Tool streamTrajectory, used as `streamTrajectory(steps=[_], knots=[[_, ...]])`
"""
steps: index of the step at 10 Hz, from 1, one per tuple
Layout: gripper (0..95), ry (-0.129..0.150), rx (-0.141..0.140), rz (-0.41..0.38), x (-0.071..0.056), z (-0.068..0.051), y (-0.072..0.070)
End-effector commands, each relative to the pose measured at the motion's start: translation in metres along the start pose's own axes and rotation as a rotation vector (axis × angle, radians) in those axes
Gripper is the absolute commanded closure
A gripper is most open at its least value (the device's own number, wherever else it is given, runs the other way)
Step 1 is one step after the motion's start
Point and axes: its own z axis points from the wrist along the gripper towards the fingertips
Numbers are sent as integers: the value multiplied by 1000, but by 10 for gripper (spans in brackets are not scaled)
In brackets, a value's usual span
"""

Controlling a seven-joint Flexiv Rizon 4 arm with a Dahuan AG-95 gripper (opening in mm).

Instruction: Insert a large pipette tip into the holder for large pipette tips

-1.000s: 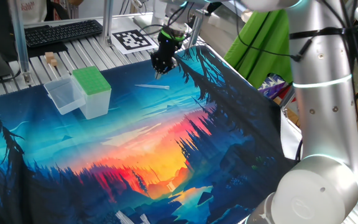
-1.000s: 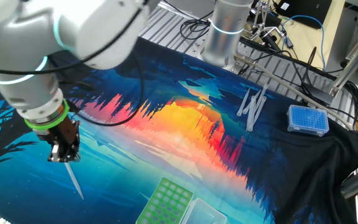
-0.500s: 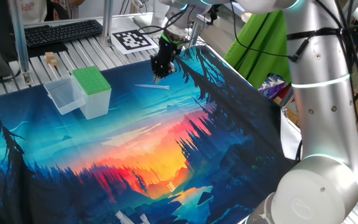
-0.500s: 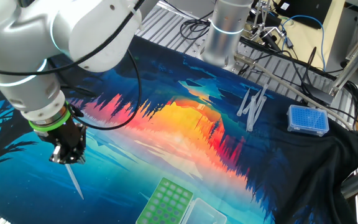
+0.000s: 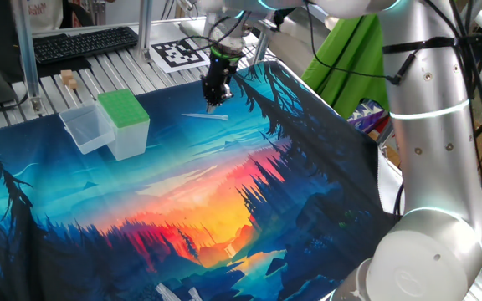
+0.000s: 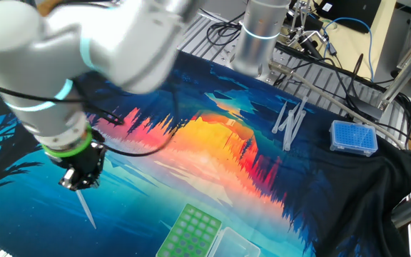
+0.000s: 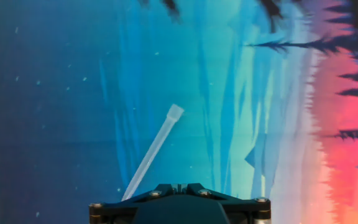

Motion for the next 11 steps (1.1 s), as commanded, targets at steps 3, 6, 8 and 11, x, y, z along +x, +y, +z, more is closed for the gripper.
streamTrajectory(steps=[3,6,8,11], knots=[[950,-152,-2,52,-2,-3,-2],[950,-165,-4,71,-3,-3,-1],[950,-186,-6,88,-4,-3,1],[950,-194,-6,104,-11,-6,12]])
